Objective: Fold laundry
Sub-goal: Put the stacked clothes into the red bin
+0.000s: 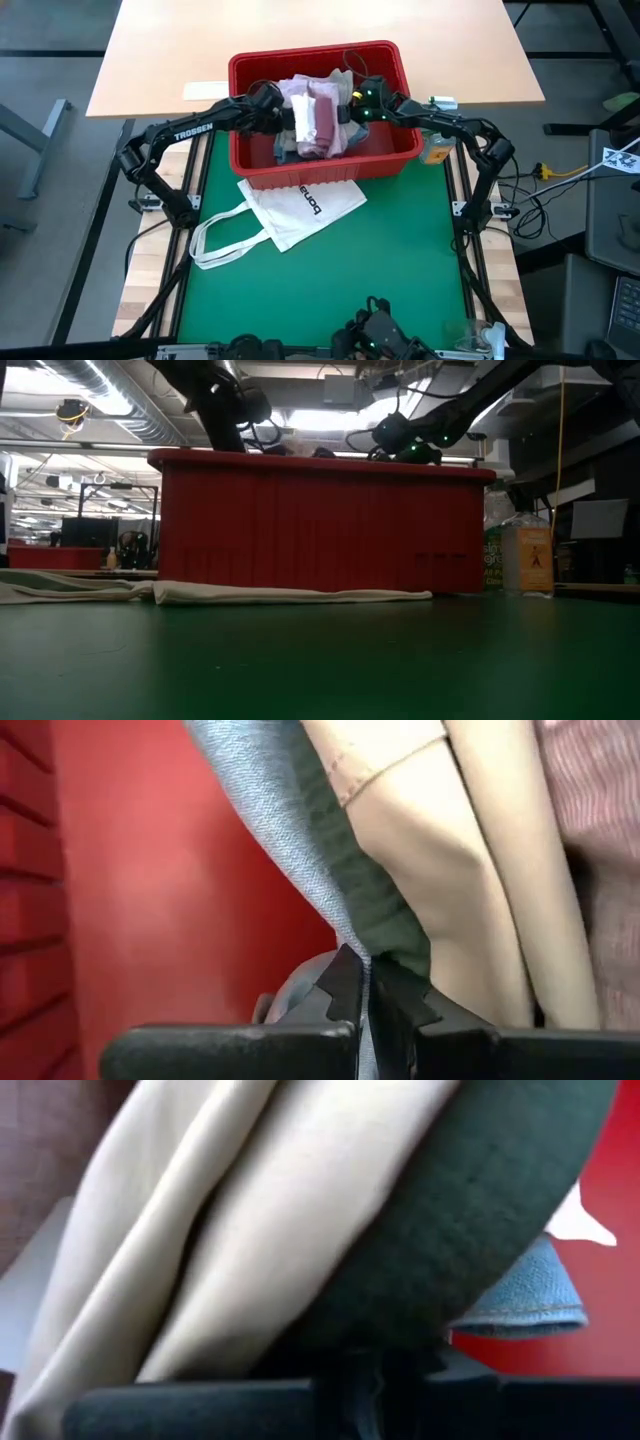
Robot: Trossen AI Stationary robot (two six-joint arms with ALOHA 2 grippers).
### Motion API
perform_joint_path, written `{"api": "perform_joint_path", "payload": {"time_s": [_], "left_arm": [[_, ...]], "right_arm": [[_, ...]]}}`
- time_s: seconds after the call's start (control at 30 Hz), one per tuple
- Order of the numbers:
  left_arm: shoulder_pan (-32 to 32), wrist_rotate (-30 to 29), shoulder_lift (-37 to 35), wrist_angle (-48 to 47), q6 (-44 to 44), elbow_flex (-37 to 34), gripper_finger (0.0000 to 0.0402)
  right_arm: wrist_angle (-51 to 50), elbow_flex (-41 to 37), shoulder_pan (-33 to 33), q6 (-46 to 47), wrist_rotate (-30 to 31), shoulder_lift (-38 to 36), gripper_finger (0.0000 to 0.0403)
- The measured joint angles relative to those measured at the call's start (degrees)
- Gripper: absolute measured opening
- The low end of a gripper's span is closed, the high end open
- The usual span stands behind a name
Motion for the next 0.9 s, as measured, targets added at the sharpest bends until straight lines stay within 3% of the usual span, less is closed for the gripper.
{"api": "perform_joint_path", "payload": {"time_s": [0.37,0.67,0.9], "left_arm": [[0.6,-3.46,0.0,0.59,6.14,-1.13,0.0007],[0.56,-6.43,-0.04,1.24,8.49,-1.15,0.0072],[0.61,-8.32,-0.04,1.65,8.57,-1.15,0.0112]], "right_arm": [[0.52,0.0,-0.39,0.04,1.53,0.05,0.0037],[0.03,0.0,-0.5,0.2,2.6,0.01,0.0041],[0.2,0.02,-0.5,0.17,5.12,-0.1,0.0107]]}}
